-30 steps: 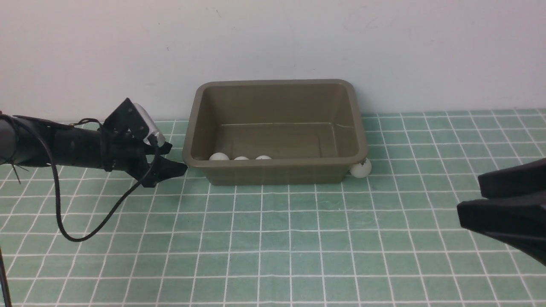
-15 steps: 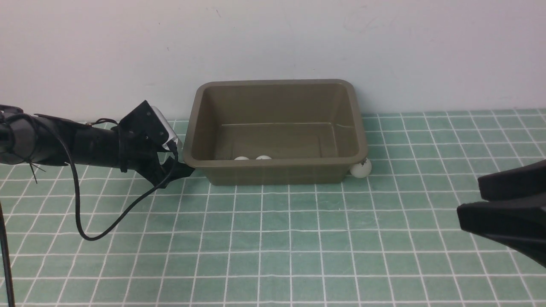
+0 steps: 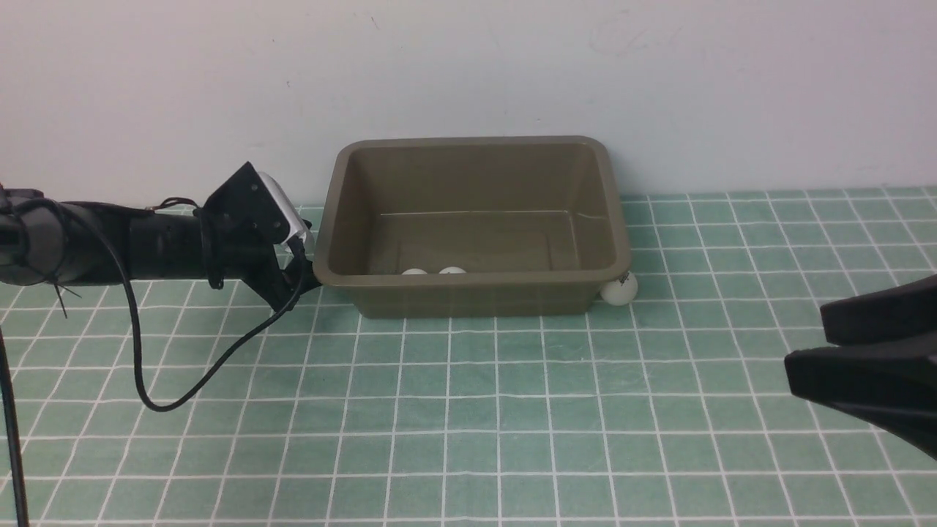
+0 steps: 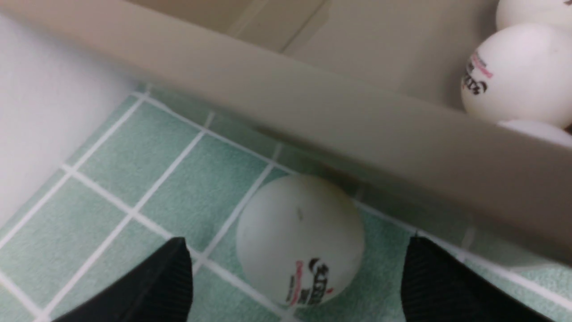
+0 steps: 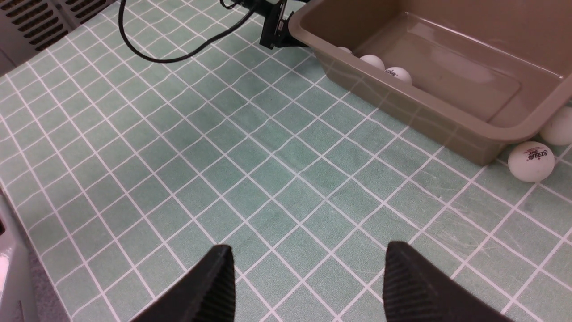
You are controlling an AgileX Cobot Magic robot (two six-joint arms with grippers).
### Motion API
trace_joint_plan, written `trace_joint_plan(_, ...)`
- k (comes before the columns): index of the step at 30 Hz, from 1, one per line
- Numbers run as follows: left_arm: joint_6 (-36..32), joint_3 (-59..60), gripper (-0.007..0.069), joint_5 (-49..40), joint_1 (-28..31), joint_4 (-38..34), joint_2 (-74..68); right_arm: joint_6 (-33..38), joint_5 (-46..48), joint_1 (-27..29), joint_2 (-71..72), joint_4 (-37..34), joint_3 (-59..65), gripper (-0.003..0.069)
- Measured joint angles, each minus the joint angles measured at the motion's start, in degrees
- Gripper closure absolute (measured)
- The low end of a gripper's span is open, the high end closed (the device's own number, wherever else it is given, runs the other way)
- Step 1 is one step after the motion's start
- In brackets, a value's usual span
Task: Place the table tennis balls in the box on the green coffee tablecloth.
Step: 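Reach for and grasp a ping pong ball on the table beside the basket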
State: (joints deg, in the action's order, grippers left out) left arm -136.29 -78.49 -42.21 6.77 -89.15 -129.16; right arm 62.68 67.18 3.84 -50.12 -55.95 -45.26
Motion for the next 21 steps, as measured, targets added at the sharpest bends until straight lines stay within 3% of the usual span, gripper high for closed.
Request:
trace_joint_plan(17,-8.0,-0.1,0.0060,-1.3,0.0,-5.8,-2.5,-0.1,0.4,0.0,0.0,0.0,0.0,0.0251)
trace_joint_plan(21,-9.1,-0.1,0.0120,-2.1,0.0,-6.9,-2.6,-0.1,1.0,0.0,0.0,0.0,0.0,0.0251)
